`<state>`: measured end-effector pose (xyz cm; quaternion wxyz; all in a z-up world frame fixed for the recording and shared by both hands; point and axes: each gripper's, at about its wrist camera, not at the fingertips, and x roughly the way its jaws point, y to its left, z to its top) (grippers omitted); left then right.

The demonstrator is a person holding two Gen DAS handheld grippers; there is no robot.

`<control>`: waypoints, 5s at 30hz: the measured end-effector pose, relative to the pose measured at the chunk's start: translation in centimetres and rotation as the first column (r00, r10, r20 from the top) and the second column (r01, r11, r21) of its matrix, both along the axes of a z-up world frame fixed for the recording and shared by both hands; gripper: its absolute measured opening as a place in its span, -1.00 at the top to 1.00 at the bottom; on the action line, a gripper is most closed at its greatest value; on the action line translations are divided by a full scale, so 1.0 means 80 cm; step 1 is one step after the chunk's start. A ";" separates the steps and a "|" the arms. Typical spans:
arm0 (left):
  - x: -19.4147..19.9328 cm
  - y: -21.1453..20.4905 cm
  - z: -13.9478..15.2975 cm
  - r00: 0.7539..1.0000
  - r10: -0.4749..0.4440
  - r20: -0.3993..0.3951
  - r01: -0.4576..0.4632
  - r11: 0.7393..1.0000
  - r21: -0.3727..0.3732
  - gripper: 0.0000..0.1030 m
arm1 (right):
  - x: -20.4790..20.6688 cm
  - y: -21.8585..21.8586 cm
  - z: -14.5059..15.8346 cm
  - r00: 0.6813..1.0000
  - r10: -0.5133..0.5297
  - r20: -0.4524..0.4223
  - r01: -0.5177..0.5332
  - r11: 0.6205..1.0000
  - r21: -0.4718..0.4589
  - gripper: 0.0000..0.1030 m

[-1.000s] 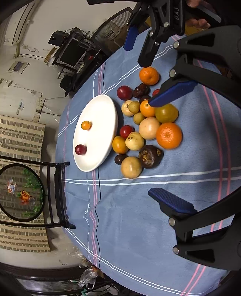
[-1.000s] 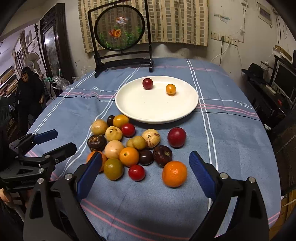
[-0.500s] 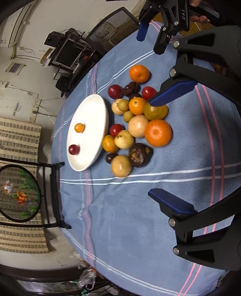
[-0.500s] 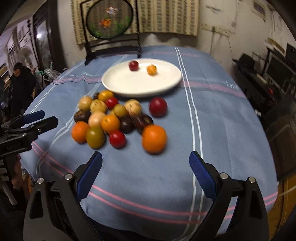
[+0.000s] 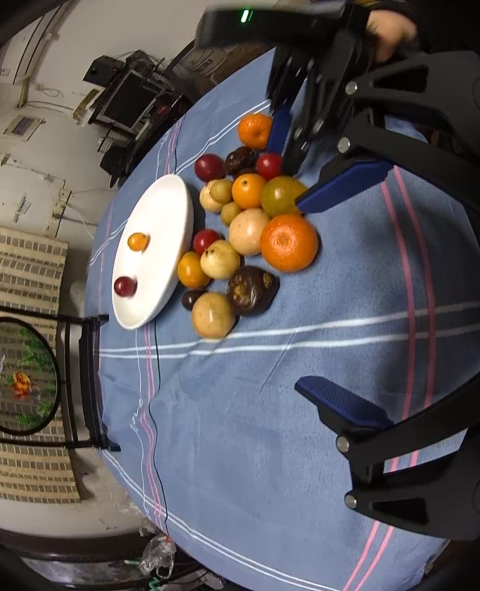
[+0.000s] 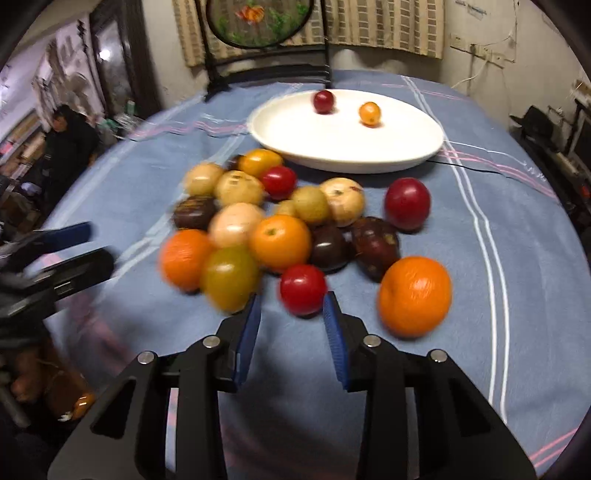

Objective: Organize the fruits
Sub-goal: 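Grasp a red cherry tomato with the right gripper, then grasp a tangerine with the left gripper while the right holds the tomato, then place the tangerine and tomato on the white plate, opening both grippers, then grasp the green-yellow citrus with the right gripper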

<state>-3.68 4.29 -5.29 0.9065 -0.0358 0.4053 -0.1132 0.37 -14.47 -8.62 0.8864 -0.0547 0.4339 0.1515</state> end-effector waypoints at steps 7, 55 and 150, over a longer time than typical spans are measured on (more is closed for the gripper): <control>0.019 -0.019 -0.023 0.997 -0.050 -0.062 0.049 0.999 -0.024 -0.78 | -0.015 -0.024 0.007 1.000 -0.007 -0.001 0.007 0.997 0.075 0.44; 0.030 -0.021 0.000 0.996 -0.091 -0.007 0.090 0.989 -0.119 0.14 | -0.036 -0.035 0.032 1.000 0.015 0.014 -0.016 0.992 0.124 0.43; 0.049 0.020 -0.010 0.996 0.086 -0.001 -0.086 0.995 0.039 -0.77 | -0.016 0.026 0.024 0.996 0.076 -0.046 -0.072 0.994 0.088 0.25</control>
